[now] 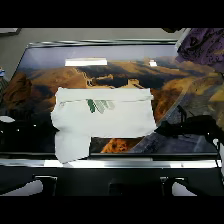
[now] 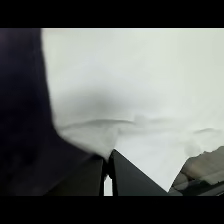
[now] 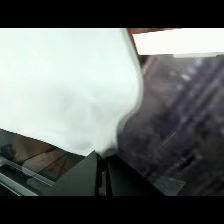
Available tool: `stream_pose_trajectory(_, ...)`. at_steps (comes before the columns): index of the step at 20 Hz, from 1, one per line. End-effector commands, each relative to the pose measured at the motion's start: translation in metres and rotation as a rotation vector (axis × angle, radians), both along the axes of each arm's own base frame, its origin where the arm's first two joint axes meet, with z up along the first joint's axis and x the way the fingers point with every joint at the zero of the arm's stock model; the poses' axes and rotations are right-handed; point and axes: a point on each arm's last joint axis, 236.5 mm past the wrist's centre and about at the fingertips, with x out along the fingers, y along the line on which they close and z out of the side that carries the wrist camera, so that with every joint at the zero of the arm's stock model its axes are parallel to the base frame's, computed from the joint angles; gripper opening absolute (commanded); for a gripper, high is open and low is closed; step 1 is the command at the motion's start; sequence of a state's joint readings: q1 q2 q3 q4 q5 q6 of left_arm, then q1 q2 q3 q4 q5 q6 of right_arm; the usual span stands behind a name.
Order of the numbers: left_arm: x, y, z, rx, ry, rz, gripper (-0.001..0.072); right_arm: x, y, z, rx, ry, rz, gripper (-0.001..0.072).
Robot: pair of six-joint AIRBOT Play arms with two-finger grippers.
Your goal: Fold the clothes and pants, and hang the long-sleeved shirts on hangers.
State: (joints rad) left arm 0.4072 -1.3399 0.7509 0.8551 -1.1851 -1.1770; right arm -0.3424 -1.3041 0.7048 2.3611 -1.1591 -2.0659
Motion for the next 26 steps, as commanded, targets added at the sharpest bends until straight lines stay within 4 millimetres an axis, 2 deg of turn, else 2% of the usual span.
stream_pose_trajectory(1,0.054,0.000,0.048,0.063,-0.159,-0.036,0.0014,0.048,0.020,0.042,-0.067,-0.153,0.031,0.0027)
stream_pose_trajectory(2,0.078,0.002,0.074,0.091,-0.235,-0.044,0.0014,0.073,0.026,0.067,-0.097,-0.233,0.044,0.0027)
stream_pose_trajectory(3,0.103,0.005,0.108,0.123,-0.325,-0.044,0.0014,0.094,0.031,0.095,-0.126,-0.310,0.055,0.0027)
stream_pose_trajectory(5,0.146,0.015,0.189,0.206,-0.510,-0.027,0.0014,0.135,0.039,0.170,-0.196,-0.491,0.063,0.0026)
stream_pose_trajectory(7,0.171,0.030,0.280,0.317,-0.699,0.007,0.0014,0.164,0.039,0.266,-0.251,-0.692,0.026,0.0026)
stream_pose_trajectory(8,0.175,0.036,0.326,0.367,-0.792,0.029,0.0014,0.168,0.036,0.317,-0.268,-0.785,-0.006,0.0026)
stream_pose_trajectory(10,0.164,0.046,0.425,0.470,-0.984,0.077,0.0014,0.154,0.030,0.410,-0.304,-0.951,-0.046,0.0026)
stream_pose_trajectory(12,0.130,0.051,0.502,0.564,-1.136,0.140,0.0014,0.119,0.022,0.484,-0.350,-1.092,-0.088,0.0026)
stream_pose_trajectory(14,0.087,0.057,0.546,0.635,-1.220,0.229,0.0015,0.067,0.015,0.545,-0.385,-1.232,-0.140,0.0027)
stream_pose_trajectory(16,0.038,0.061,0.566,0.697,-1.255,0.301,0.0015,0.013,0.007,0.579,-0.408,-1.313,-0.204,0.0027)
stream_pose_trajectory(17,0.014,0.063,0.572,0.735,-1.268,0.324,0.0015,-0.011,0.002,0.589,-0.419,-1.333,-0.233,0.0027)
stream_pose_trajectory(20,-0.046,0.067,0.586,0.803,-1.307,0.410,0.0015,-0.065,-0.016,0.599,-0.468,-1.343,-0.317,0.0027)
stream_pose_trajectory(21,-0.058,0.068,0.590,0.821,-1.323,0.422,0.0015,-0.073,-0.021,0.599,-0.479,-1.333,-0.345,0.0027)
stream_pose_trajectory(23,-0.066,0.069,0.593,0.837,-1.332,0.431,0.0015,-0.075,-0.028,0.594,-0.490,-1.303,-0.374,0.0027)
stream_pose_trajectory(25,-0.053,0.069,0.585,0.820,-1.301,0.414,0.0015,-0.054,-0.029,0.576,-0.484,-1.235,-0.364,0.0027)
stream_pose_trajectory(26,-0.037,0.064,0.574,0.781,-1.273,0.380,0.0015,-0.038,-0.029,0.561,-0.484,-1.178,-0.350,0.0027)
